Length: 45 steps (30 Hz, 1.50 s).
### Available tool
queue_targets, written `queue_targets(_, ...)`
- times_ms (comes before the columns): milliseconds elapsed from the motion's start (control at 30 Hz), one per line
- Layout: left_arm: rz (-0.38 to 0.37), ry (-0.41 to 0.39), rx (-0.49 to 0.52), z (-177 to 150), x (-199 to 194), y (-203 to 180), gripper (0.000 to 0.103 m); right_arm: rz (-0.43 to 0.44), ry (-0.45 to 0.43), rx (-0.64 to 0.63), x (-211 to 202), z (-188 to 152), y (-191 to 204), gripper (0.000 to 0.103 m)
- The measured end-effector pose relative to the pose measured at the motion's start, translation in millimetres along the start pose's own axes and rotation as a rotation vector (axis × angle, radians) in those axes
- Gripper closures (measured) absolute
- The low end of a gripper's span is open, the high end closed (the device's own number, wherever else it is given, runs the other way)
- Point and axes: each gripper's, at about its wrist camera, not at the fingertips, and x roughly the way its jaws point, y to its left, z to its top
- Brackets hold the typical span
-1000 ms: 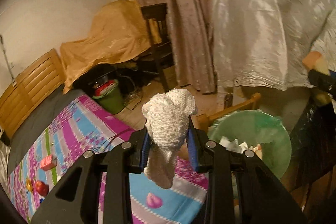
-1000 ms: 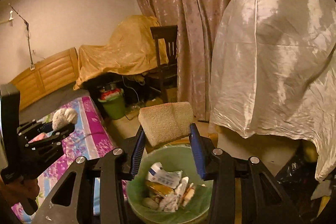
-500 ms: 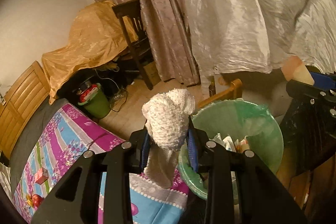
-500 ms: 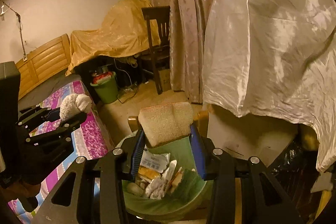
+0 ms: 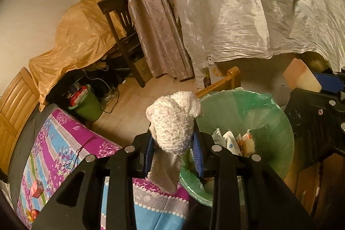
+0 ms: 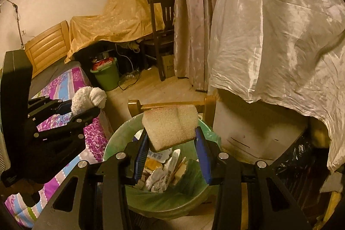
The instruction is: Collect trash
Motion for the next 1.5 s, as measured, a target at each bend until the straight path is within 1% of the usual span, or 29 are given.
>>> queue_targets(167, -0.030, 0.000, 0.018, 0, 3, 0, 0.074, 0.001, 0.012, 0.006, 1, 2, 0, 0.060)
queue_targets(300, -0.074, 0.005, 0.024, 1, 6, 0, 0.074, -0.007, 0.020, -0.006, 4, 6, 2, 0.059)
queue_targets(333, -0.112, 0.014, 0.024, 2, 9, 0, 0.074, -0.003, 0.025, -0.009, 6, 6, 2, 0.057)
queue_targets(400, -0.163, 0.032, 0.030, 2, 15, 1, 0.068, -0.012, 0.039, -0.012, 13, 8, 1, 0.050)
queue_targets(433, -0.209, 0.048, 0.032, 1, 20, 2, 0.060, -0.013, 0.048, -0.012, 16, 8, 0, 0.042)
queue_targets(467, -0.223, 0.055, 0.029, 1, 22, 2, 0.038, -0.024, 0.058, -0.008, 19, 8, -1, 0.036)
queue_targets(500, -0.224, 0.054, 0.025, 0, 23, 3, 0.027, -0.029, 0.059, -0.005, 19, 8, -2, 0.036)
queue_targets(600, -0.246, 0.039, 0.013, -2, 22, 9, 0.027, -0.023, 0.049, -0.001, 14, 7, -1, 0.036)
queue_targets(767, -0.252, 0.013, 0.000, -4, 15, 12, 0.027, -0.052, 0.046, 0.002, 9, 2, 6, 0.036)
queue_targets(833, -0.263, 0.000, 0.000, -4, 9, 11, 0.027, -0.072, 0.040, -0.004, 5, -1, 10, 0.036)
queue_targets(1033, -0.290, -0.038, 0.017, -9, -8, 8, 0.027, -0.177, 0.014, -0.002, -23, -18, 17, 0.036)
queue_targets(1100, -0.308, -0.053, 0.002, -12, -16, 11, 0.027, -0.217, -0.017, 0.022, -38, -23, 15, 0.034)
queue_targets(1133, -0.317, -0.061, -0.005, -13, -20, 12, 0.027, -0.238, -0.034, 0.038, -46, -25, 13, 0.028)
queue_targets(1167, -0.325, -0.070, -0.010, -15, -25, 12, 0.027, -0.263, -0.069, 0.065, -58, -28, 11, 0.024)
queue_targets(1233, -0.338, -0.098, -0.012, -21, -36, 13, 0.027, -0.292, -0.124, 0.097, -73, -33, 8, 0.021)
queue_targets(1267, -0.347, -0.113, -0.008, -24, -42, 12, 0.027, -0.316, -0.161, 0.117, -83, -36, 7, 0.016)
queue_targets(1300, -0.359, -0.130, -0.003, -28, -48, 12, 0.026, -0.337, -0.206, 0.133, -93, -41, 8, 0.013)
queue_targets(1333, -0.369, -0.143, -0.001, -31, -53, 12, 0.025, -0.352, -0.232, 0.138, -99, -44, 9, 0.009)
queue_targets(1367, -0.380, -0.163, 0.001, -35, -60, 12, 0.022, -0.378, -0.283, 0.134, -109, -50, 12, 0.005)
queue_targets(1433, -0.385, -0.195, 0.011, -42, -71, 12, 0.016, -0.411, -0.341, 0.109, -123, -57, 17, 0.005)
queue_targets(1500, -0.402, -0.218, 0.028, -48, -81, 11, 0.014, -0.428, -0.344, 0.084, -128, -60, 23, 0.005)
